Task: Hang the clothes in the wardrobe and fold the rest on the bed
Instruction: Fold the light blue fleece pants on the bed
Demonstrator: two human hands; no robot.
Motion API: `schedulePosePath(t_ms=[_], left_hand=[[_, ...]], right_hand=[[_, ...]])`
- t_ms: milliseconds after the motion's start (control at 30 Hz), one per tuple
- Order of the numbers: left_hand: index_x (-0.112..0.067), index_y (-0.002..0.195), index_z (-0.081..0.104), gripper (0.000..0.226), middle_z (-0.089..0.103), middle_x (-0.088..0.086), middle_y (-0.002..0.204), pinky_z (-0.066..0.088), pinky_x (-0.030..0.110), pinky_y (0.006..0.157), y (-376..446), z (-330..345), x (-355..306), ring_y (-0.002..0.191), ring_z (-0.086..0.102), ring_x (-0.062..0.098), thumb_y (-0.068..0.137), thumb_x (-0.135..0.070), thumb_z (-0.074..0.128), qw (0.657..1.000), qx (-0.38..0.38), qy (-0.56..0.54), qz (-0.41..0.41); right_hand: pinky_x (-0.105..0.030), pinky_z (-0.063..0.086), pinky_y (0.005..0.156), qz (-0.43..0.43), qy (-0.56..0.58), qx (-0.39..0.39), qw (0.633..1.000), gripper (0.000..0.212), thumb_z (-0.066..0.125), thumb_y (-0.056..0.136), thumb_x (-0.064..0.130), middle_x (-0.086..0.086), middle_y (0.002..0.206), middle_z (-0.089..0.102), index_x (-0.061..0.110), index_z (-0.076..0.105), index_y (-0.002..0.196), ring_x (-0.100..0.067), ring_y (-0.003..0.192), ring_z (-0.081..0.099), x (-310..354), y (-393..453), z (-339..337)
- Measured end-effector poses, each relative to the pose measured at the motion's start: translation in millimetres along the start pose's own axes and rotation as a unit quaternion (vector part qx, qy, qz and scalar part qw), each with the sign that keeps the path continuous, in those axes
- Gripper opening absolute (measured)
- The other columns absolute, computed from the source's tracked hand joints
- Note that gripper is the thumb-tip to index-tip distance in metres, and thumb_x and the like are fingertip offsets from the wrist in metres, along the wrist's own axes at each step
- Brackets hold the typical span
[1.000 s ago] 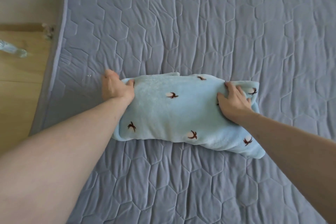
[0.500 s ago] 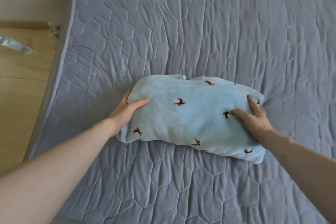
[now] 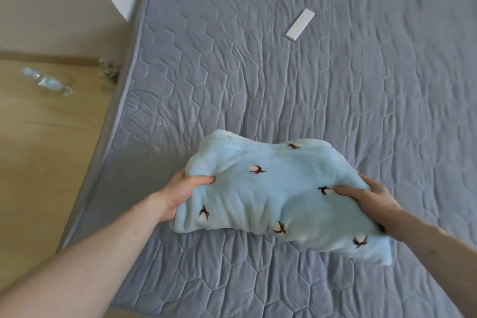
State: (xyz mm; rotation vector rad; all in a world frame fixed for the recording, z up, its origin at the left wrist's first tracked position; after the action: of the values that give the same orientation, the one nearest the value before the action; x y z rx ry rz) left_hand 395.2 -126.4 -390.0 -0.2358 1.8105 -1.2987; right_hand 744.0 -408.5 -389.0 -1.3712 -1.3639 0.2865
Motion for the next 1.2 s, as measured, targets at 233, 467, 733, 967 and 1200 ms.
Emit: schedulePosePath(t_ms=[233, 467, 733, 967, 1200], left_hand=[[-0.01, 0.124, 0.071, 0.039, 0.076, 0.018, 0.112, 0.052, 0.058, 0.102, -160, -14, 5, 0.105, 0.073, 0.037, 0.089, -0.027, 0.075, 0.998, 0.011, -0.038, -0.054], [-0.009, 0.124, 0.072, 0.052, 0.075, 0.019, 0.116, 0.051, 0.059, 0.104, -336, -36, -8, 0.108, 0.072, 0.039, 0.08, -0.035, 0.082, 0.994, -0.026, -0.093, -0.058], [-0.006, 0.126, 0.071, 0.06, 0.07, 0.024, 0.125, 0.045, 0.062, 0.109, -496, -50, 9, 0.116, 0.067, 0.043, 0.077, -0.039, 0.085, 0.98, -0.054, -0.193, -0.003], [-0.006, 0.126, 0.07, 0.048, 0.07, 0.025, 0.122, 0.048, 0.066, 0.104, -594, -95, 22, 0.112, 0.069, 0.045, 0.084, -0.028, 0.079, 0.946, -0.153, -0.269, 0.094], [-0.007, 0.117, 0.075, 0.05, 0.074, 0.024, 0.114, 0.056, 0.06, 0.095, -675, -205, 30, 0.103, 0.072, 0.043, 0.074, -0.028, 0.086, 0.903, -0.244, -0.314, 0.161]], right_hand=[[-0.032, 0.056, 0.075, -0.04, -0.042, 0.021, 0.998, 0.068, 0.091, 0.049, 0.061, 0.019, 0.095, 0.077, 0.061, 0.068, 0.113, -0.013, 0.093, 0.073, 52, -133, -32], [-0.03, 0.056, 0.072, -0.091, -0.082, 0.073, 0.99, 0.059, 0.09, 0.051, 0.061, 0.022, 0.092, 0.077, 0.065, 0.068, 0.106, -0.01, 0.091, 0.074, 106, -273, -55], [-0.032, 0.058, 0.079, -0.19, -0.139, 0.163, 0.958, 0.06, 0.087, 0.056, 0.059, 0.017, 0.097, 0.079, 0.059, 0.069, 0.113, -0.006, 0.086, 0.075, 169, -394, -50], [-0.044, 0.06, 0.092, -0.286, -0.197, 0.221, 0.911, 0.056, 0.09, 0.06, 0.051, 0.01, 0.1, 0.08, 0.048, 0.073, 0.114, -0.016, 0.095, 0.076, 248, -471, 10], [-0.037, 0.06, 0.08, -0.367, -0.215, 0.27, 0.864, 0.048, 0.088, 0.059, 0.054, 0.016, 0.095, 0.079, 0.058, 0.072, 0.104, -0.005, 0.081, 0.076, 337, -567, 120]])
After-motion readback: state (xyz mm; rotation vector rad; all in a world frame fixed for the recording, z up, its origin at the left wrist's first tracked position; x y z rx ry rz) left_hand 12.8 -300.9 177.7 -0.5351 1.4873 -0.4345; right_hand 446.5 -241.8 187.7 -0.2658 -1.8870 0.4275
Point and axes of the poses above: each hand's wrist, its own y-axis towards the middle knuckle, its own z-axis out of the palm, x = y × z, the point moved 8 cm from there along y, towards the middle knuckle
